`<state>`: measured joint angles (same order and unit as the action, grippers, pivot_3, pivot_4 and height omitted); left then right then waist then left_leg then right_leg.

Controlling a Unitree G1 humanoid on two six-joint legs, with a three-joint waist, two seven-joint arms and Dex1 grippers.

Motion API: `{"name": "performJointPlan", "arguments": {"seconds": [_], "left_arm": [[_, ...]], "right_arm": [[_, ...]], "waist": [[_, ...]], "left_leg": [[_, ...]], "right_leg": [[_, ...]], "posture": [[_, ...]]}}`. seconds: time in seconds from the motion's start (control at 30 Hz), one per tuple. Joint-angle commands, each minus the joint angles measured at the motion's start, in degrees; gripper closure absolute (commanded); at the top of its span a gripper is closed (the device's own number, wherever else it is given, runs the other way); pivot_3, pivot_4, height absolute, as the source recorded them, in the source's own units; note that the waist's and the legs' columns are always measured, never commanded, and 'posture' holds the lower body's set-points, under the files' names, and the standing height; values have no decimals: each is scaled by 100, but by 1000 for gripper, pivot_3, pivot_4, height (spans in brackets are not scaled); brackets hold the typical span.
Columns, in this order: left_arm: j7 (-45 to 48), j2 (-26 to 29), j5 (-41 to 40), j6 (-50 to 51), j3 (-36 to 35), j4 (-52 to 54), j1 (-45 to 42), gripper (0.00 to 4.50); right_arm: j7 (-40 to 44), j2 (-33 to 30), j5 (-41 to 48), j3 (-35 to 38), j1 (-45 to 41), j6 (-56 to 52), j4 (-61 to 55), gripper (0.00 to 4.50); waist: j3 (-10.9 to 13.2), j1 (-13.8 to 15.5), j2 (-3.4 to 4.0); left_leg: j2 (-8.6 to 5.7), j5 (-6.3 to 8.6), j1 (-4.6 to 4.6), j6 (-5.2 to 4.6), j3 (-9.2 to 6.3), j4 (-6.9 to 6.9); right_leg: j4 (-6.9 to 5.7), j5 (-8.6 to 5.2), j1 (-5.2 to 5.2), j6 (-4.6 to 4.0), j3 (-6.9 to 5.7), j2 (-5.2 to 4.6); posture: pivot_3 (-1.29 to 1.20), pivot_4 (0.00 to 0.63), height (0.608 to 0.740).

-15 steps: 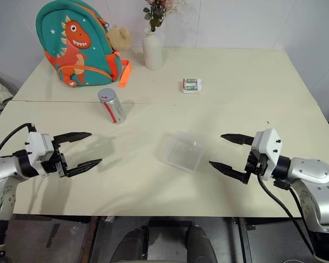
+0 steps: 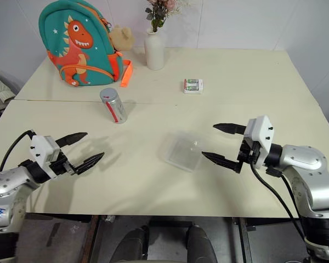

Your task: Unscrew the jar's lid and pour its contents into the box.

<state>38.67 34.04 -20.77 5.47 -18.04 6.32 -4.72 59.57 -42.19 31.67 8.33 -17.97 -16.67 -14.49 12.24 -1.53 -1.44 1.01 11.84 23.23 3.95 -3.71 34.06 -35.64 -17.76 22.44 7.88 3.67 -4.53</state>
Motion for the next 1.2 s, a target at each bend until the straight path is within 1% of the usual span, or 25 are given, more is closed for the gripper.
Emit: {"name": "performJointPlan", "arguments": {"seconds": [0.03, 0.1, 0.2, 0.4, 0.7, 0.83, 1.0, 1.2], "left_arm": [[-1130, -448, 477, 216, 129, 177, -386, 35], [-1698, -673, 906, 245, 243, 44, -612, 35], [-1923, -1074, 777, 353, 365, -177, -1040, 35], [-2424, -1448, 1050, 268, 565, -957, -1847, 35], [-2590, -1582, 1265, -182, 697, -1988, -2432, 35], [-2851, -1710, 1515, -634, 800, -2991, -3046, 35], [-2815, -1751, 1533, -1152, 790, -3965, -3578, 35], [-2863, -1737, 1595, -1591, 792, -4810, -4055, 35]], "right_arm": [[-168, 215, 204, -81, -349, -124, -179, 0], [-257, 332, 239, -152, -486, -200, -268, 0], [-485, 500, 406, -176, -629, -396, -523, 0], [-759, 744, 441, -276, -749, -496, -746, 0], [-981, 964, 361, -402, -746, -407, -928, 0], [-1090, 1033, 325, -344, -793, -306, -902, 0], [-1163, 1110, 279, -367, -746, -255, -932, 0], [-1231, 1186, 232, -393, -716, -187, -942, 0]], "waist": [[0, 4, 0], [0, 11, -1], [0, 13, -2], [-1, 1, -2], [-1, 5, -3], [0, 43, -5], [-1, 46, -5], [-1, 2, -5]], "left_leg": [[-1, 0, 0, 0, 0, 3], [-2, -1, 2, 1, -4, 11], [-5, -2, 3, 2, -5, 13], [-7, -2, 3, 3, -6, 15], [-7, -3, 3, 4, -6, 13], [-9, -5, 5, 5, -9, 20], [-12, -6, 7, 6, -10, 22], [-11, -6, 7, 6, -10, 12]], "right_leg": [[-2, 2, 0, 3, 0, 0], [-9, 4, -1, 7, -1, 1], [-10, 6, -1, 12, -1, 1], [-14, 8, -1, 15, -1, 1], [-16, 8, 2, 15, -2, 3], [-21, 10, 1, 18, -4, 3], [-13, 13, -4, 24, -5, 2], [-12, 13, 3, 24, -5, 3]], "posture": [[0, 150, 740], [0, 150, 740], [0, 150, 740], [0, 150, 740], [0, 150, 740], [0, 150, 740], [0, 150, 740], [0, 150, 740]]}}
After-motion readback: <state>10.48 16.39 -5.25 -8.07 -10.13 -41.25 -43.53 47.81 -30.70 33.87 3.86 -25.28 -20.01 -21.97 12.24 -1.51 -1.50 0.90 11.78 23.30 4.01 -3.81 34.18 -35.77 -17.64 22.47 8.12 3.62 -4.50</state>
